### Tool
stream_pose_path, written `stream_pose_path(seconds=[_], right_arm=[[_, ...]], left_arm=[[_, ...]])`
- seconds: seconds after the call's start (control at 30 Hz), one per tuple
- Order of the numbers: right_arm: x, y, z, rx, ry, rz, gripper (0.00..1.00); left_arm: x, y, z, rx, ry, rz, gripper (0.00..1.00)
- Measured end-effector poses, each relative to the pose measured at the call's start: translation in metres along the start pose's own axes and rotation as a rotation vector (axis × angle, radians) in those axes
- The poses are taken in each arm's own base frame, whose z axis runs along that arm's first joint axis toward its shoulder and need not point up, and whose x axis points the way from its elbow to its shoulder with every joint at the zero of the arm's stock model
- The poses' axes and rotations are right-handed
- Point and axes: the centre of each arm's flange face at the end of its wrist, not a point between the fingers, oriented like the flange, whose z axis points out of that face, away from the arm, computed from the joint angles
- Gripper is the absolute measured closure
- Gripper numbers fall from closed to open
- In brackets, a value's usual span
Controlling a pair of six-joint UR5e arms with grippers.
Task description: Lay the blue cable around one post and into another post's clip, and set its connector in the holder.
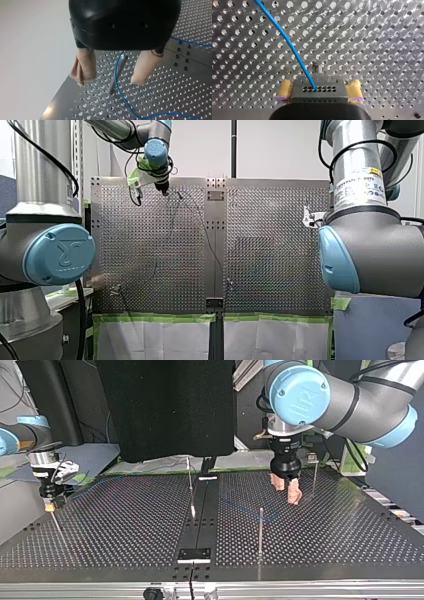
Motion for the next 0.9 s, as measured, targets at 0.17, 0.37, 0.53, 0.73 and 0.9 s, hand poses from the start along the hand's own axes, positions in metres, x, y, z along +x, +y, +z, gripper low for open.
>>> stream_pose_path(seconds=[0.17, 0.37, 0.53, 0.73, 0.9], right_arm=[[-0.0001, 0.0007, -0.0001, -0.001, 0.000, 0.000, 0.08], [-0.0001, 0.0011, -0.0001, -0.001, 0.000, 0.000, 0.08], [0.0002, 0.0013, 0.0000, -0.001, 0.001, 0.000, 0.08], [0.0002, 0.0015, -0.0001, -0.001, 0.000, 0.000, 0.08], [0.0003, 0.0016, -0.0002, -0.001, 0.000, 0.000, 0.08]], left_arm=[[0.0002, 0.0005, -0.0004, -0.003, 0.003, 0.045, 0.00], [0.0002, 0.0009, -0.0005, -0.006, 0.003, 0.102, 0.00], [0.0002, 0.0009, -0.0005, -0.006, 0.003, 0.149, 0.00], [0.0001, 0.0010, -0.0005, -0.007, 0.003, 0.205, 0.00], [-0.0001, 0.0009, -0.0004, -0.007, 0.002, 0.256, 0.00]])
